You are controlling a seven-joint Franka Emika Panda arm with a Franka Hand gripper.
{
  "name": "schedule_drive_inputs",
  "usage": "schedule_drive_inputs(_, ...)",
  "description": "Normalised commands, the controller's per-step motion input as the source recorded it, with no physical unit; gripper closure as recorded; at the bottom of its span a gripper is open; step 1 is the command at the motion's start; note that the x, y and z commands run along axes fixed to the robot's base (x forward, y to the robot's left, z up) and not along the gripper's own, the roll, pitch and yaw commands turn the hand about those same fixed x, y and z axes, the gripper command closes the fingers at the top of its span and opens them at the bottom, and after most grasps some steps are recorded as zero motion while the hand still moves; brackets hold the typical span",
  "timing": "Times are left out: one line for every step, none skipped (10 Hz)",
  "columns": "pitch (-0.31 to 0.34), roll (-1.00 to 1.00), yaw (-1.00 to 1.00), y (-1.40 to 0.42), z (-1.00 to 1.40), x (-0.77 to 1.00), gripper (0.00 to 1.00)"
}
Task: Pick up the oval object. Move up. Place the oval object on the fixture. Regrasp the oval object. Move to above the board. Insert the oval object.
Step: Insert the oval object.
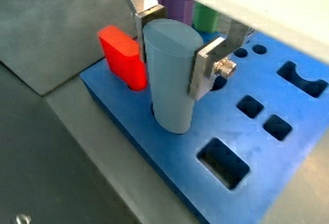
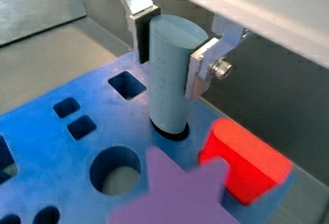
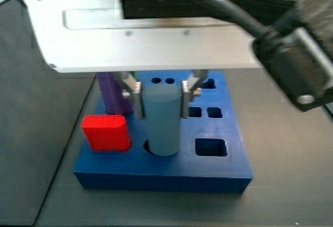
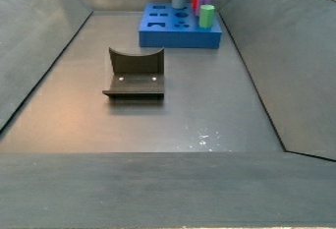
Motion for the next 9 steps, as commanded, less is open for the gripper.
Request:
schedule_drive_inputs(-0.031,0.19,0.0,0.0,-0.04,-0.39,1.0)
schedule_drive_inputs(-0.053,0.09,0.0,-0.02,-0.19,-0.27,1.0)
schedule_drive_inputs(-0.061,0.09,0.0,-0.15,-0.41,0.0,1.0)
schedule_drive_inputs(-0.104,0.09,0.0,-0.27,-0.71,0.12,1.0)
schedule_drive_inputs(-0.083,0.05,-0.03,-0.26,-0.73,0.23,1.0)
schedule_drive_inputs(-0.091,0.03,-0.06,-0.19,-0.65,0.17,1.0)
schedule_drive_inputs(-0.09,0.0,-0.03,-0.1,-0.48,0.03,1.0)
schedule_drive_inputs(-0.106,-0.09,0.0,0.0,-0.25,0.0,1.0)
schedule_drive_inputs(-0.017,0.02,0.01,-0.11,-0.05,0.0,1.0)
